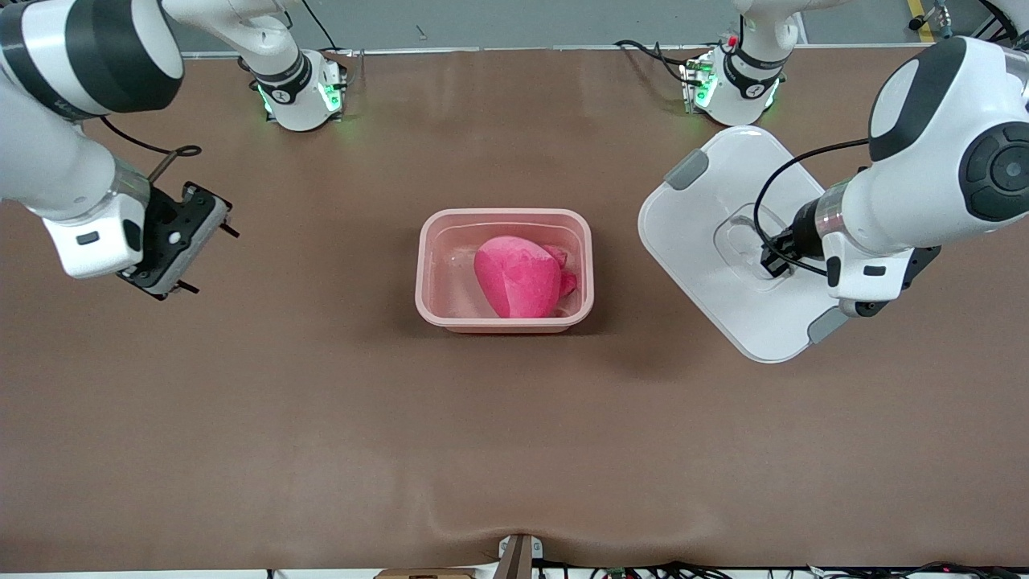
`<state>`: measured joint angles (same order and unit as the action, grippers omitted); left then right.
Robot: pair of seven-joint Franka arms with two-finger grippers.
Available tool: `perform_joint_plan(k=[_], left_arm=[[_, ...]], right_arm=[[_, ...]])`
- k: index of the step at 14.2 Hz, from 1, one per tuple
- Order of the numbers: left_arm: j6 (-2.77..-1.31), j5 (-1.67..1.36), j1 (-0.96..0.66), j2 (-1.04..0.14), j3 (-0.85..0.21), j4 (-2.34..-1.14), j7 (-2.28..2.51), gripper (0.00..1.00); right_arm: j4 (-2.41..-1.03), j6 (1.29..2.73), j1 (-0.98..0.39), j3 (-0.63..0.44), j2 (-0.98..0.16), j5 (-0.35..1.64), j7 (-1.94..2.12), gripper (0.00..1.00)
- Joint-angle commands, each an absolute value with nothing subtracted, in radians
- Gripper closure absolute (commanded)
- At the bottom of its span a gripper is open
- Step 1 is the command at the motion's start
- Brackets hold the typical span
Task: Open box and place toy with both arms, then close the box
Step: 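Open the right gripper and withdraw it from the box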
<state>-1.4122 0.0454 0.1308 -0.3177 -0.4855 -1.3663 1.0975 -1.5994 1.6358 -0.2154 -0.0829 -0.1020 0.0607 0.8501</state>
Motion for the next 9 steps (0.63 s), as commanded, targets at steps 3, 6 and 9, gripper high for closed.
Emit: perform_joint_plan(k=[3,6,9], left_arm=[[-1.472,0.025,0.088,-0.308,-0.488,-1.367,1.228,1.0],[-1.52,0.02,0.043,-0.316,-0.489,-1.367,1.38,1.0],[-1.537,0.012,0.012,-0.316,-0.489,-1.367,1.463,1.0]], right_arm=[[-1.58,1.563,-0.156,-0.061,-0.092,0.048,0.574,0.0],[-1.583,1.566,-0.108,-0.061,-0.089,0.049,0.555,0.0],[-1.595,1.577,-0.063,-0.066,-0.089,0.051,0.545,0.0]])
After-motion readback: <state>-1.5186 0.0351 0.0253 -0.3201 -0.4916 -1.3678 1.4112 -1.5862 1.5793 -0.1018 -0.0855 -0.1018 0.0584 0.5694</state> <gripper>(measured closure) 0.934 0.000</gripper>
